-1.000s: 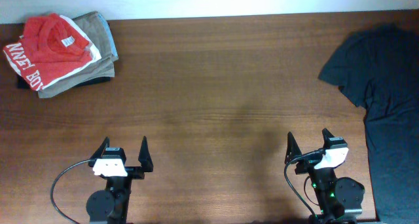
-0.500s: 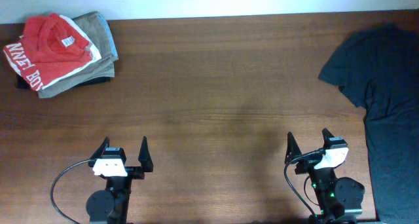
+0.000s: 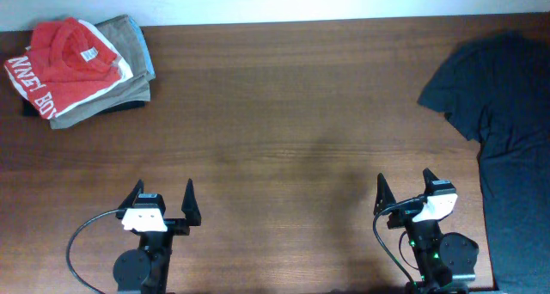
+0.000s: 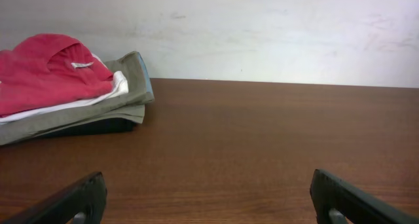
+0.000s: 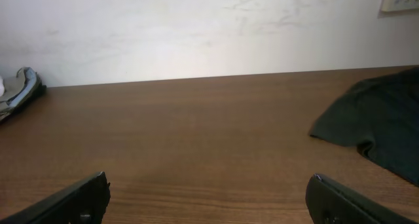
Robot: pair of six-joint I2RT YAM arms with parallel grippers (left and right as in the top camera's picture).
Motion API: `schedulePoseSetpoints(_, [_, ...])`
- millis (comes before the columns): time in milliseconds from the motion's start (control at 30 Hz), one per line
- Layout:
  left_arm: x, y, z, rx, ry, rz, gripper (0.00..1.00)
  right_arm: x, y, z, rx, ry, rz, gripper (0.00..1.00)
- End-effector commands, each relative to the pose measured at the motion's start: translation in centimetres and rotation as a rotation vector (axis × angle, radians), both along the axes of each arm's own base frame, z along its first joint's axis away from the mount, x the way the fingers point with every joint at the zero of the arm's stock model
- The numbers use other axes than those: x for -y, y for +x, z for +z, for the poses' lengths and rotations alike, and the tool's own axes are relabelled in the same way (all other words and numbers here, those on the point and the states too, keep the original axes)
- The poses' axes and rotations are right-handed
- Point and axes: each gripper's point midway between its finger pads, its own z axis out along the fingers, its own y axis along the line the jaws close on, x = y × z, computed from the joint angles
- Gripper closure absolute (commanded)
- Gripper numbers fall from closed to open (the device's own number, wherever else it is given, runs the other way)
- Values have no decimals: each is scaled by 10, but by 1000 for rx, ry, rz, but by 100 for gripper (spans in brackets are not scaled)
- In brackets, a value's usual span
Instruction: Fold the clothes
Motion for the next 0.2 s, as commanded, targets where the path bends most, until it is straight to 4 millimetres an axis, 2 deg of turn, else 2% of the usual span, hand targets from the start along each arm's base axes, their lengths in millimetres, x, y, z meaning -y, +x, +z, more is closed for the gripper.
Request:
schedulePoseSetpoints(0, [-1,0,-2,-2,16,6,1,-2,0,-4,-2,-3,9,1])
schedulePoseSetpoints(167, [-1,0,-2,-2,16,6,1,-2,0,-4,-1,-3,9,1])
